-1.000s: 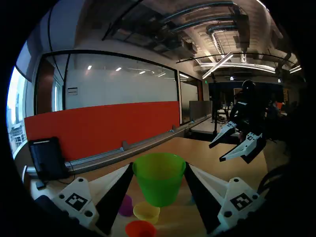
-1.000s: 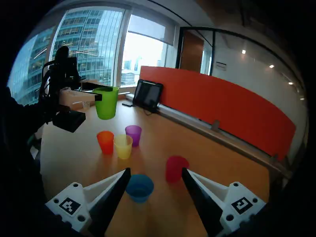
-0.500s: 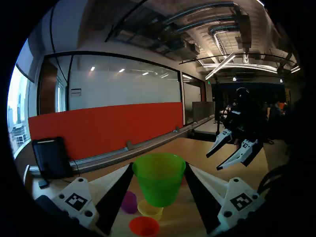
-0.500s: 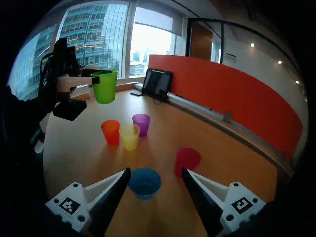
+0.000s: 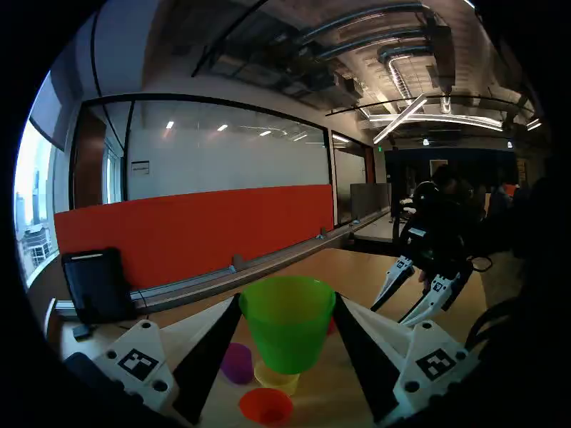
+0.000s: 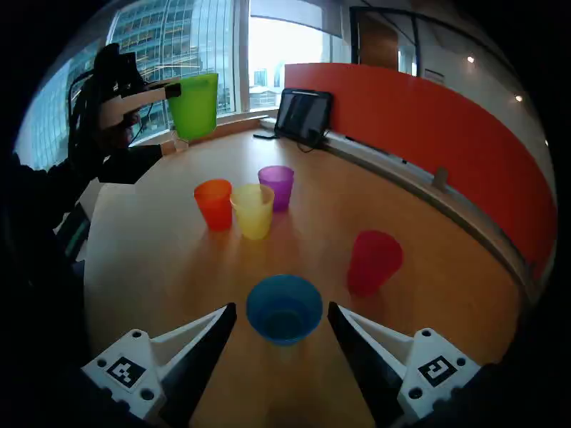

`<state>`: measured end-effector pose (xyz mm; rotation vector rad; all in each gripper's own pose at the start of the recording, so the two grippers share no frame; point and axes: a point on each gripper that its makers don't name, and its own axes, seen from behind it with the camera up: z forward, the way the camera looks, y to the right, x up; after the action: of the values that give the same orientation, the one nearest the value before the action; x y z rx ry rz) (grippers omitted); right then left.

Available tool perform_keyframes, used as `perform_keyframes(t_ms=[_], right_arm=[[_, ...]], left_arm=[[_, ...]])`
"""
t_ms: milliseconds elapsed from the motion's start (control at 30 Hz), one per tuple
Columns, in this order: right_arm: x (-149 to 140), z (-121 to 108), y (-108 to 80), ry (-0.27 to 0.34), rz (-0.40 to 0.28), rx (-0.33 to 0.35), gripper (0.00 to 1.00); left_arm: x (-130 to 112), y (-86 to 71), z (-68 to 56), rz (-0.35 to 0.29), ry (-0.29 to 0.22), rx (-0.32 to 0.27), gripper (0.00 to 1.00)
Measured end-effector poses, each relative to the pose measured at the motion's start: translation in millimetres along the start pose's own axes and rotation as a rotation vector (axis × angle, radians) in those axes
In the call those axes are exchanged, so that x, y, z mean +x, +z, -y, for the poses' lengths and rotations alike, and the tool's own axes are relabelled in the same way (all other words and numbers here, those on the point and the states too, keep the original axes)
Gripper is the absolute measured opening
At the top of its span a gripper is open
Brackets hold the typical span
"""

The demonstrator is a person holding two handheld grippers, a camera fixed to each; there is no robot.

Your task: Pour water

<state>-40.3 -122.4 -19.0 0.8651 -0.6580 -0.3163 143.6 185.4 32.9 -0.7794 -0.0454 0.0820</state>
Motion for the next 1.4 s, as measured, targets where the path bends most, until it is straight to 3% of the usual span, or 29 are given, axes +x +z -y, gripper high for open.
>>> perform_keyframes(t_ms=[900, 1133, 1400], right_arm=[[-27.1, 2.8, 48.3, 0.010, 0.050, 0.000, 1.00], [-30.8, 0.5, 53.4, 0.015, 0.048, -0.011, 0.89], [-27.8, -1.2, 52.3, 0.034, 0.015, -0.018, 0.88]], left_arm=[[-4.7, -3.5, 2.3, 0.008, -0.002, 0.003, 0.90], [-7.9, -4.0, 2.9, 0.013, -0.002, 0.002, 0.90], [-12.9, -3.4, 3.0, 0.021, -0.005, -0.003, 0.90]])
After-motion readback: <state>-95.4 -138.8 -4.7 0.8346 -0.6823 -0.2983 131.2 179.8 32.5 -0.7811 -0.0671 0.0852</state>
